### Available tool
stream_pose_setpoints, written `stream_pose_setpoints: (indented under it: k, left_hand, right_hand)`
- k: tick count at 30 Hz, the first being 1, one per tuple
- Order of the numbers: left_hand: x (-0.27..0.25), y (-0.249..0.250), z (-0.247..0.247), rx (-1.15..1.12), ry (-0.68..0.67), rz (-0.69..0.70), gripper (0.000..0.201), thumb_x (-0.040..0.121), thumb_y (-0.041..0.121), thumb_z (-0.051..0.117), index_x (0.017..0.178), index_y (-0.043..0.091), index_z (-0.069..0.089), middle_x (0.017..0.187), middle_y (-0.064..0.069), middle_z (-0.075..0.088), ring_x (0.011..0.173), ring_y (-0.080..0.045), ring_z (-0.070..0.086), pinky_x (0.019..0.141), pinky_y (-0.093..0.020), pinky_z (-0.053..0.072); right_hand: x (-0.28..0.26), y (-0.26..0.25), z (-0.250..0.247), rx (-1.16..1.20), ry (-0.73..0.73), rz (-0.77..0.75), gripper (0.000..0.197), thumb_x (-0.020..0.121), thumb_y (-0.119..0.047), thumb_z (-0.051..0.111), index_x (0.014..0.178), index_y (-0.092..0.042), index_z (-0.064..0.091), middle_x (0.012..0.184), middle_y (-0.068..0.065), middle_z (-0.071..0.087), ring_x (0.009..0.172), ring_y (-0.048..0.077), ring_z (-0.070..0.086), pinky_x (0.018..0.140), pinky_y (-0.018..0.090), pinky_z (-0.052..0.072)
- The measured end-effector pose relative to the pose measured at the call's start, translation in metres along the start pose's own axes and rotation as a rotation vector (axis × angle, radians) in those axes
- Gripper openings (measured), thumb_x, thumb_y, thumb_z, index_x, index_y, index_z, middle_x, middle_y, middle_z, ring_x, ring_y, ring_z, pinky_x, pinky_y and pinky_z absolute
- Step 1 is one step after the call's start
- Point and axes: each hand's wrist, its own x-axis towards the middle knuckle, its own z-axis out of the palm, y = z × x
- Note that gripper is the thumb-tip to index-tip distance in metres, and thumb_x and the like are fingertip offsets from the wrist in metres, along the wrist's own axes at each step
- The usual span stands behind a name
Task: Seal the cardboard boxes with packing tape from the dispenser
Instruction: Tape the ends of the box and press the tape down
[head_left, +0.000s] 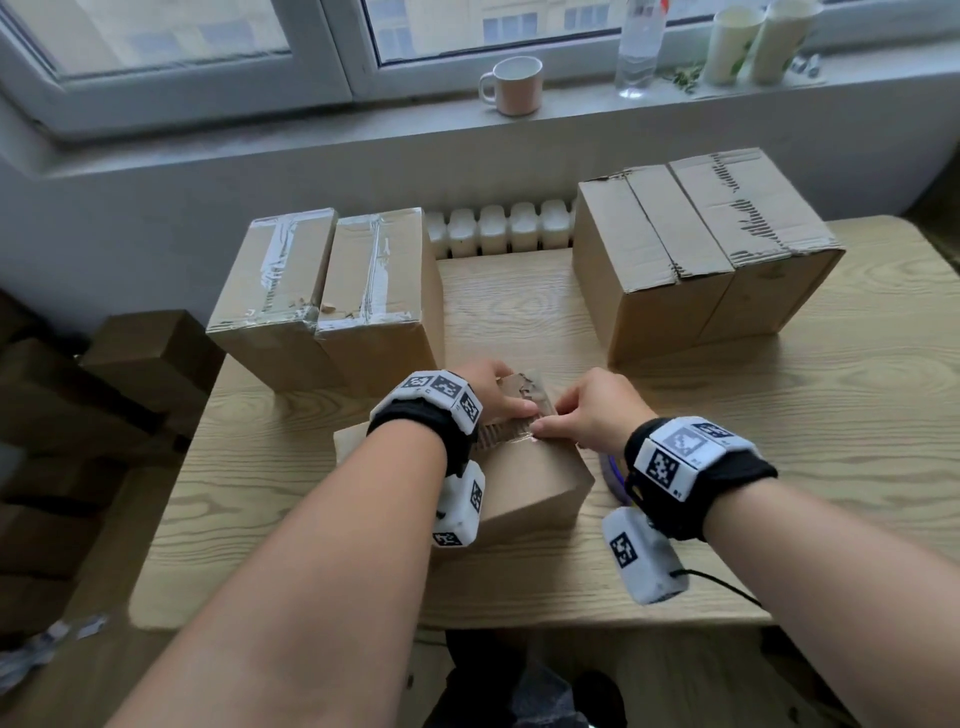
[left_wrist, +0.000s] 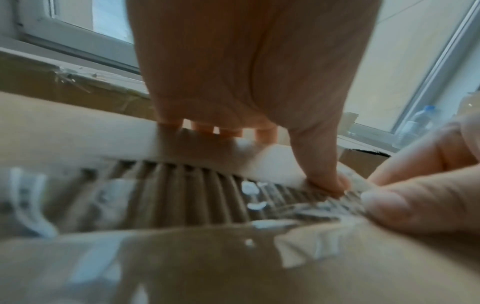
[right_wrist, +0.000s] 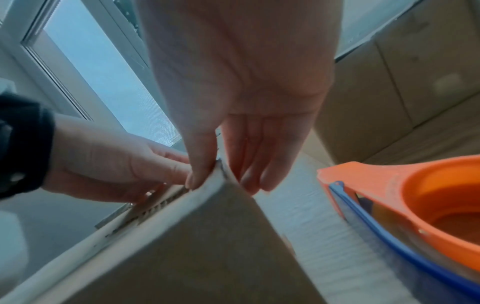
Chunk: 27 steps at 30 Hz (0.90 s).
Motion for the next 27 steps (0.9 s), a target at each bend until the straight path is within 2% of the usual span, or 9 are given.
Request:
stream_pose_setpoints:
  k: [3, 6, 8, 10, 14, 17, 19, 23, 27]
  left_hand:
    - [-0.003, 0.003, -0.001, -0.026, 0.006, 0.135, 0.061, 0.087, 0.032, 0.067, 0.142, 0.033, 0.041, 0.144, 0.002, 0.046, 0.13, -0.018, 0.045, 0.1, -0.026, 0.035]
    - [0.004, 0.007, -0.003, -0.007, -0.007, 0.182, 0.039, 0.085, 0.024, 0.069, 0.122, 0.03, 0.059, 0.124, 0.002, 0.058, 0.114, -0.017, 0.054, 0.084, -0.022, 0.039]
    - [0.006, 0.005, -0.006, 0.004, 0.029, 0.145, 0.029, 0.083, 0.027, 0.072, 0.11, 0.028, 0.064, 0.104, 0.005, 0.06, 0.098, -0.015, 0.057, 0.073, -0.022, 0.038]
    - [0.007, -0.003, -0.011, 0.003, 0.088, 0.08, 0.027, 0.079, 0.03, 0.076, 0.104, 0.027, 0.066, 0.094, 0.007, 0.059, 0.091, -0.014, 0.058, 0.072, -0.023, 0.039]
    - [0.007, -0.018, -0.023, -0.012, 0.168, -0.019, 0.029, 0.076, 0.034, 0.079, 0.1, 0.022, 0.07, 0.098, 0.005, 0.067, 0.093, -0.015, 0.061, 0.078, -0.026, 0.045]
    - [0.004, -0.019, -0.02, -0.098, 0.127, 0.082, 0.033, 0.079, 0.03, 0.076, 0.111, 0.024, 0.07, 0.114, 0.007, 0.066, 0.105, -0.011, 0.06, 0.087, -0.02, 0.04]
    - [0.001, -0.015, -0.014, -0.106, 0.098, 0.111, 0.035, 0.078, 0.032, 0.077, 0.112, 0.025, 0.07, 0.106, 0.009, 0.065, 0.099, -0.007, 0.056, 0.084, -0.017, 0.037]
    - [0.002, -0.024, -0.01, -0.146, 0.161, 0.013, 0.027, 0.072, 0.035, 0.082, 0.097, 0.024, 0.075, 0.093, 0.007, 0.071, 0.082, -0.007, 0.061, 0.073, -0.019, 0.043]
    - [0.002, -0.042, -0.019, -0.217, 0.296, -0.173, 0.023, 0.069, 0.04, 0.083, 0.08, 0.023, 0.073, 0.089, 0.004, 0.071, 0.088, -0.014, 0.064, 0.076, -0.025, 0.048]
  right_hand:
    - [0.0, -0.002, -0.003, 0.045, 0.052, 0.003, 0.026, 0.071, -0.047, 0.079, 0.071, -0.021, 0.078, 0.063, 0.001, 0.069, 0.072, 0.018, 0.066, 0.072, 0.034, 0.055]
    - [-0.002, 0.0, -0.008, 0.12, 0.047, -0.028, 0.019, 0.08, -0.035, 0.075, 0.077, -0.017, 0.079, 0.069, 0.001, 0.072, 0.073, 0.018, 0.069, 0.074, 0.034, 0.057]
    - [-0.004, 0.002, -0.014, 0.149, 0.017, -0.019, 0.025, 0.085, -0.034, 0.07, 0.075, -0.013, 0.078, 0.063, 0.0, 0.071, 0.067, 0.018, 0.07, 0.065, 0.031, 0.057]
    - [-0.008, 0.004, -0.02, 0.094, -0.05, 0.021, 0.033, 0.086, -0.042, 0.066, 0.076, -0.012, 0.076, 0.055, -0.003, 0.066, 0.053, 0.011, 0.065, 0.055, 0.026, 0.052]
    - [-0.009, 0.01, -0.024, 0.081, -0.177, 0.096, 0.038, 0.083, -0.053, 0.067, 0.082, -0.015, 0.07, 0.071, 0.005, 0.068, 0.06, 0.018, 0.069, 0.064, 0.038, 0.06]
    - [-0.009, 0.009, -0.02, 0.279, -0.185, 0.156, 0.035, 0.086, -0.039, 0.069, 0.101, -0.007, 0.066, 0.08, 0.011, 0.069, 0.066, 0.026, 0.072, 0.065, 0.039, 0.061]
    - [-0.008, 0.005, -0.016, 0.371, -0.149, 0.152, 0.035, 0.088, -0.026, 0.069, 0.111, -0.001, 0.062, 0.077, 0.013, 0.068, 0.064, 0.028, 0.07, 0.059, 0.033, 0.059]
    - [-0.007, -0.004, -0.012, 0.41, -0.123, 0.127, 0.039, 0.091, -0.021, 0.065, 0.123, -0.001, 0.055, 0.081, 0.017, 0.069, 0.067, 0.029, 0.069, 0.071, 0.039, 0.059]
    - [-0.009, -0.006, -0.016, 0.389, -0.205, 0.117, 0.054, 0.091, -0.033, 0.065, 0.132, -0.001, 0.05, 0.087, 0.017, 0.071, 0.072, 0.026, 0.072, 0.068, 0.034, 0.06]
